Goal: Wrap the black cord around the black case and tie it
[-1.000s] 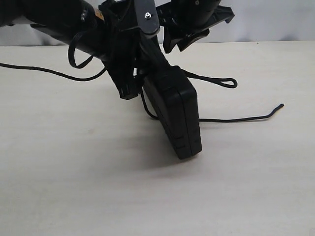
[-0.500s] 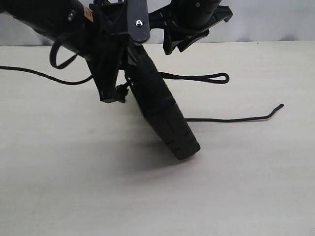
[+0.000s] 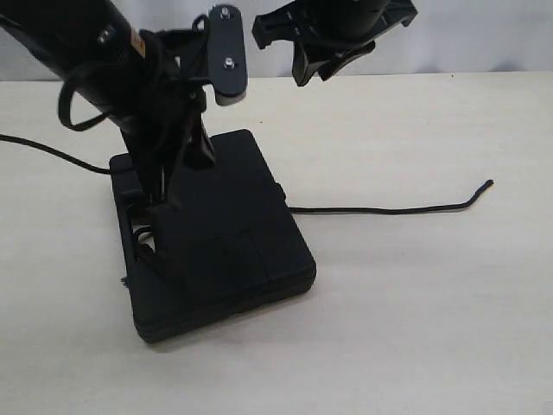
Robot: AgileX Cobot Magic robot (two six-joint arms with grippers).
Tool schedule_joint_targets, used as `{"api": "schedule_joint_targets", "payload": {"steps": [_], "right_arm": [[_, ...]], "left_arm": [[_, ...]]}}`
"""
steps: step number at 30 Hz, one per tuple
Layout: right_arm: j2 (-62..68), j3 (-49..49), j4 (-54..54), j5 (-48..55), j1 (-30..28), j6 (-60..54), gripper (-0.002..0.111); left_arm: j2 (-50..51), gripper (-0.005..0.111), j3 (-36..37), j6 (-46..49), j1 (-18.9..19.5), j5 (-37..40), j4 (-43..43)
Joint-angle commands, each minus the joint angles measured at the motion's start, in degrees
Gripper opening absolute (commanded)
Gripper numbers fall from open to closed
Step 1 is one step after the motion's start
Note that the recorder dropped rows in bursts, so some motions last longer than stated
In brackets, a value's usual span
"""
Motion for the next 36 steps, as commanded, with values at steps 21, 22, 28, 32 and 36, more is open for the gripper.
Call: {"api": "schedule_joint_targets", "payload": {"steps": [21, 22, 28, 32, 36], "right_arm": [[-7.7, 28.0, 7.6, -11.3, -17.1, -10.9, 0.031], [-7.7, 28.3, 7.6, -11.7, -17.1, -10.9, 0.031], [-7.7, 28.4, 7.6, -12.2, -17.1, -10.9, 0.031], [-7.7, 28.4, 7.6, -12.8, -17.1, -11.0, 0.031], [-7.7, 28.4, 7.6, -13.2, -17.1, -11.1, 0.031]], "left_arm": [[1.9, 0.064, 16.9, 26.7, 7.8, -1.8, -15.1], [1.9, 0.067, 18.2, 28.4, 7.8, -5.1, -16.6], [2.7, 0.041, 20.9, 43.6, 7.8, -17.0, -30.7], [2.7, 0.000, 20.9, 43.8, 7.8, -18.7, -30.7], [0.5, 0.000, 20.1, 43.8, 7.8, -25.0, -32.0]]}}
